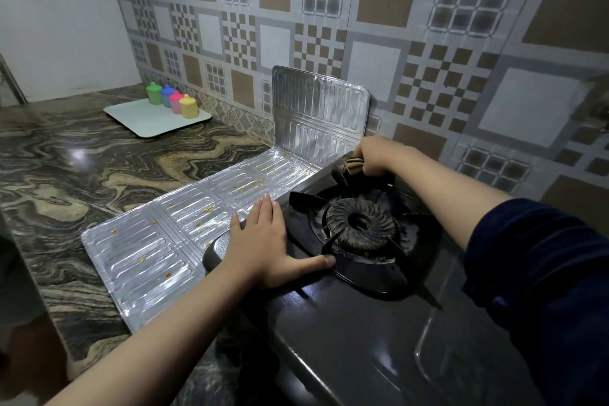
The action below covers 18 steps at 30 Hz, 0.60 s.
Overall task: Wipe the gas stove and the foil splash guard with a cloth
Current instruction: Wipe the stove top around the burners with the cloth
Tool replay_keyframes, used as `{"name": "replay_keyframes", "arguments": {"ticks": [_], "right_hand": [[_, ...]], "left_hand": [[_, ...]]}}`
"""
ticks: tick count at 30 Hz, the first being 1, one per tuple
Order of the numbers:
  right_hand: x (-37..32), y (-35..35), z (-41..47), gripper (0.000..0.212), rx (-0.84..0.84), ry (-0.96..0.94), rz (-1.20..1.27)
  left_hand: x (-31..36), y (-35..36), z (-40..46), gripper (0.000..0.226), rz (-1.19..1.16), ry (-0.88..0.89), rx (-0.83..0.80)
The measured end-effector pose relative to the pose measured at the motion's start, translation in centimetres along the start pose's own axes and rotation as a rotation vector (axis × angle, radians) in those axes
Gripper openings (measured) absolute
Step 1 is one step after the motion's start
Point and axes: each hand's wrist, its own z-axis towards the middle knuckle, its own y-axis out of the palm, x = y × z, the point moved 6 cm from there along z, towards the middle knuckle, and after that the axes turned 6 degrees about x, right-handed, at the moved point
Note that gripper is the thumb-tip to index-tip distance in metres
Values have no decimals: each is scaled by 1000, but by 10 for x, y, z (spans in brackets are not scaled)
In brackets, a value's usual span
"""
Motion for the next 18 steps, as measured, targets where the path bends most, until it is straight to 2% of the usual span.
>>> {"name": "replay_keyframes", "arguments": {"ticks": [4,8,10,14,16,18], "right_hand": [[5,4,-3,17,-41,24,-78],[12,0,-5,7,-83,62,-163],[19,-5,-15,15,-113,105,-166],[39,-4,-33,10,-121,175,-42],[48,0,-35,28,-112,203,55],[54,2,-39,31,-90,230,118]], "left_hand": [[2,2,-2,147,-2,5,1],[3,2,-2,146,-3,2,-4],[1,1,-1,146,-2,0,-2],[-1,1,0,149,8,4,10],[-1,2,1,150,5,7,15],[0,4,1,151,2,12,18]]}}
